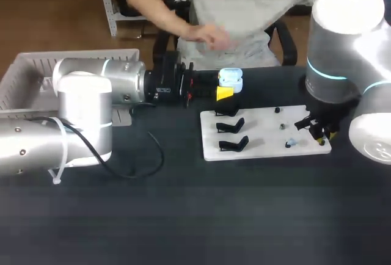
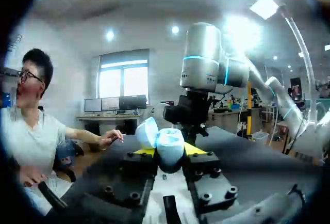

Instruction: Pick up each earbud case from the left stands, insert the matching earbuds, close the lid, and place the case in the box.

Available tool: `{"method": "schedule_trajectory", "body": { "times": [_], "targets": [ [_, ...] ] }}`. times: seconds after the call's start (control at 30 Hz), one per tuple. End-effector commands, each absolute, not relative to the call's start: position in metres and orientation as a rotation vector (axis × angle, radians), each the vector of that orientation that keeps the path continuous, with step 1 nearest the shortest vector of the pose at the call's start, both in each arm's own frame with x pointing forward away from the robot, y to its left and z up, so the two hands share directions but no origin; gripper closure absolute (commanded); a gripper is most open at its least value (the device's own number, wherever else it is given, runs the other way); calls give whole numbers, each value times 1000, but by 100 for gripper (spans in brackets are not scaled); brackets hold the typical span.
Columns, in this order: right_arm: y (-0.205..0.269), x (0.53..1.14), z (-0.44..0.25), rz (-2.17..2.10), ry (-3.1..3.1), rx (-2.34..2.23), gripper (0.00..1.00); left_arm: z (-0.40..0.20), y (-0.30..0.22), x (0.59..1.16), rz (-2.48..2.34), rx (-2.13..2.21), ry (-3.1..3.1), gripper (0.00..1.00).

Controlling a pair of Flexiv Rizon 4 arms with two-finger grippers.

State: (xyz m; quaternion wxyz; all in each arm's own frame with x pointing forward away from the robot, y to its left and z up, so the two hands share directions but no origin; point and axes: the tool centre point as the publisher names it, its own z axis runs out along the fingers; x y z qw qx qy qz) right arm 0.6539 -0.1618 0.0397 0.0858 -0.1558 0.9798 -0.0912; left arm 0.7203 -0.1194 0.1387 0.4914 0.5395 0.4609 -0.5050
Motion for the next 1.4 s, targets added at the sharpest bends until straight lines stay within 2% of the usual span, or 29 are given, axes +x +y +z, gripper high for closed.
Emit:
{"method": "schedule_trajectory", "body": {
  "times": [0.03,0.4,0.7,1.0,1.4],
  "targets": [
    [-158,645,55,-296,2908,-462,100,138,-119,720,-1222,1307,1117,100],
    [-145,632,119,-359,2853,-458,100,138,-119,720,-1222,1307,1117,100],
    [-101,625,193,-350,2843,-502,100,138,-119,720,-1222,1307,1117,100],
    [-41,635,219,-328,2918,-574,100,138,-119,720,-1222,1307,1117,100],
    [4,638,226,-279,2899,-554,100,138,-119,720,-1222,1307,1117,100]
  ]
}}
